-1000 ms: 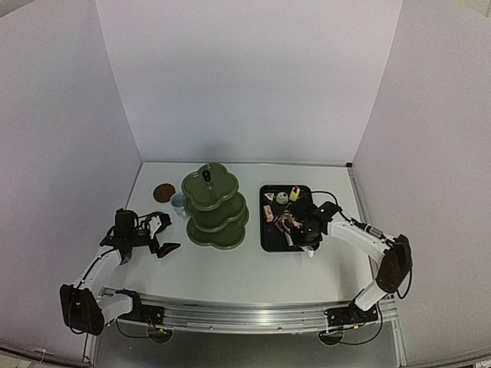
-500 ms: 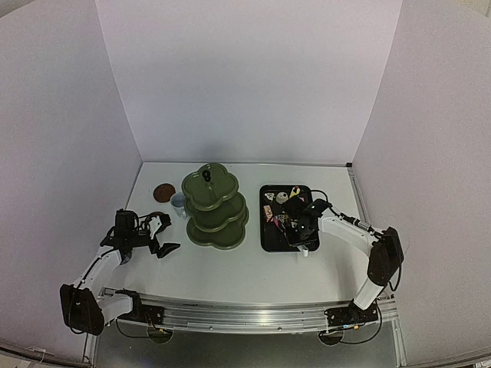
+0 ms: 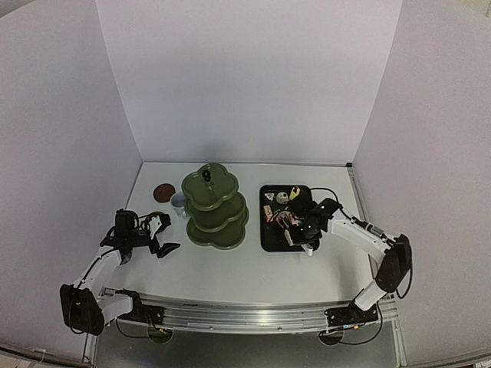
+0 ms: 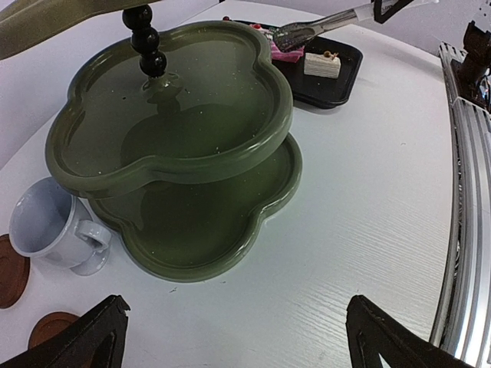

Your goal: Serve the afternoon tea

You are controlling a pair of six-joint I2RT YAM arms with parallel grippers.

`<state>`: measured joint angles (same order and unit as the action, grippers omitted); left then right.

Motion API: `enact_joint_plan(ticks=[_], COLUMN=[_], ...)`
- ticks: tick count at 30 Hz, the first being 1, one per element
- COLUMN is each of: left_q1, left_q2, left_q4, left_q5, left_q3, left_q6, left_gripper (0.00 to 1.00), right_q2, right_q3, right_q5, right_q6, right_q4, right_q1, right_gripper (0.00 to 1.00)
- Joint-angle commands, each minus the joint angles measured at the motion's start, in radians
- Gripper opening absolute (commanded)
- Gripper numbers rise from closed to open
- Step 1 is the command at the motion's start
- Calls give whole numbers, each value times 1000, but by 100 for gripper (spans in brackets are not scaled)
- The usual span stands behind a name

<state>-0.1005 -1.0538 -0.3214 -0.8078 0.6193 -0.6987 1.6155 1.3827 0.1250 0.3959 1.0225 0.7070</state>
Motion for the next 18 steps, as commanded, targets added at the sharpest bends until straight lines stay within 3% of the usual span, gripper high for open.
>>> enact_joint_plan(ticks=[1,8,18], left_q1=[-5,-5,-5], left_q2=[11,8,21], left_q4=[38,113,115], left_q5=[11,11,18], left_q3=[12,-7,-11], left_q6=[34,94,94], left_gripper=[100,100,100], right_q2=[-122,-34,190], right_q3=[34,77,243], right_q5=[-61,-148,-159], right_q6=[-71,-133,-198], right_q4=[18,-42,-101], right_q1=[32,150,173], right_gripper=[0,0,0])
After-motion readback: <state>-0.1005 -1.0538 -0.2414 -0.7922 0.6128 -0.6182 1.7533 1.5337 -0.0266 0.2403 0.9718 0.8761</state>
